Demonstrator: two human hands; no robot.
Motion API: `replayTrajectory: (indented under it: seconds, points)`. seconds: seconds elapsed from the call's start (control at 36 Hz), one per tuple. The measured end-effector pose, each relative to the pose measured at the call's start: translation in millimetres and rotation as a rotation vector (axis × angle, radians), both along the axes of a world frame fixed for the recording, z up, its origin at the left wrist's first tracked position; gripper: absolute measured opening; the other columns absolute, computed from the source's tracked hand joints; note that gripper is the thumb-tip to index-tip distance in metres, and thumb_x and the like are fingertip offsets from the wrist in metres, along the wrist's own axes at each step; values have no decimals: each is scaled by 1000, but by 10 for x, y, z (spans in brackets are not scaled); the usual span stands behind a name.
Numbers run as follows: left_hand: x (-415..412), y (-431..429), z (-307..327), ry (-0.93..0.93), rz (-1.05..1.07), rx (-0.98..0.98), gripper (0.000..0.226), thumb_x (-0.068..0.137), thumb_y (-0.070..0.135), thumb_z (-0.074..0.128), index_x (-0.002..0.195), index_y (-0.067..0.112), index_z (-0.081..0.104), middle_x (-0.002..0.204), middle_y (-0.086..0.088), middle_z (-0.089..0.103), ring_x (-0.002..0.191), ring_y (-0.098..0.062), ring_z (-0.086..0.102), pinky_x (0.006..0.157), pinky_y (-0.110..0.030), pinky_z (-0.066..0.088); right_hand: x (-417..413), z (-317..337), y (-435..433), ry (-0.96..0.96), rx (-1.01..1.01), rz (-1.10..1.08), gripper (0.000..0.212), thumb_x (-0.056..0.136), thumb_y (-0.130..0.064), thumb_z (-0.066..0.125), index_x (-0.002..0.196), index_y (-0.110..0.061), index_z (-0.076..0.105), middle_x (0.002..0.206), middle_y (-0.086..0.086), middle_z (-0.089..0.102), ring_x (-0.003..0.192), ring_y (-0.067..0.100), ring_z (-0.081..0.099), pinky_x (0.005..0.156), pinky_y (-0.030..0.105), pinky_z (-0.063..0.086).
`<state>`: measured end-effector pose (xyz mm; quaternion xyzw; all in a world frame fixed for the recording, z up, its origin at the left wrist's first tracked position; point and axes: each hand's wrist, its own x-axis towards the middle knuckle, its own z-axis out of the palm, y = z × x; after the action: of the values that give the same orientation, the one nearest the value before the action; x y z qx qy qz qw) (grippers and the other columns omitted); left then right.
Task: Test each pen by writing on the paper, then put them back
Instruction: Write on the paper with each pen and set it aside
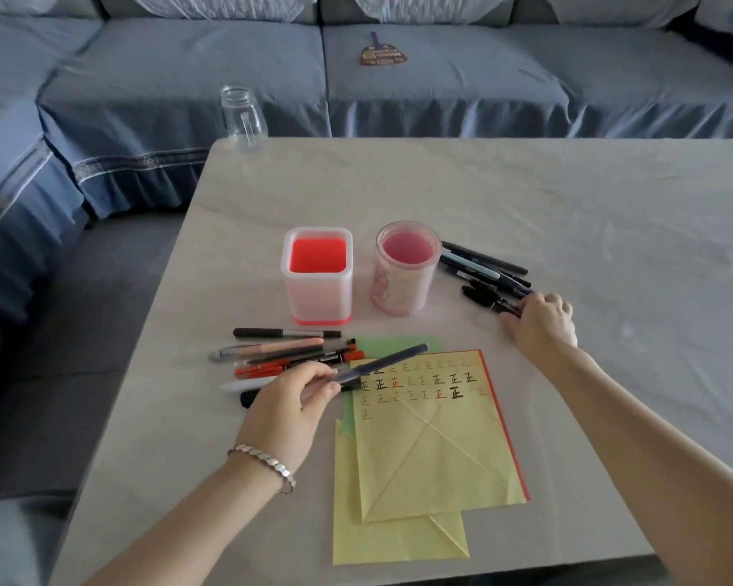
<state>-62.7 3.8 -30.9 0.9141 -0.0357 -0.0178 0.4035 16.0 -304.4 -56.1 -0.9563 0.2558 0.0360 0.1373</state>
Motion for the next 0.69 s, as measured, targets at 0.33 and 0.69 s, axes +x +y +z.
replayTrajectory:
  seconds: [0.33,0.69]
  points:
    - [286,221,-94,-154,70,58,9,84,7,64,89,13,67,79,6,63,79,-16,60,63,-18,38,-285,36,9,-68,178,1,24,91,-34,54,90,-10,55,82,10,56,79,33,55,66,33,42]
    - [274,279,-181,-404,-59,136,44,78,32,58,115,9,58,116,-7,61,109,-23,53,93,-40,43,-960,533,808,-96,378,419,15,89,-35,56,96,-29,68,67,-16,59,53,2,49,53,18,38]
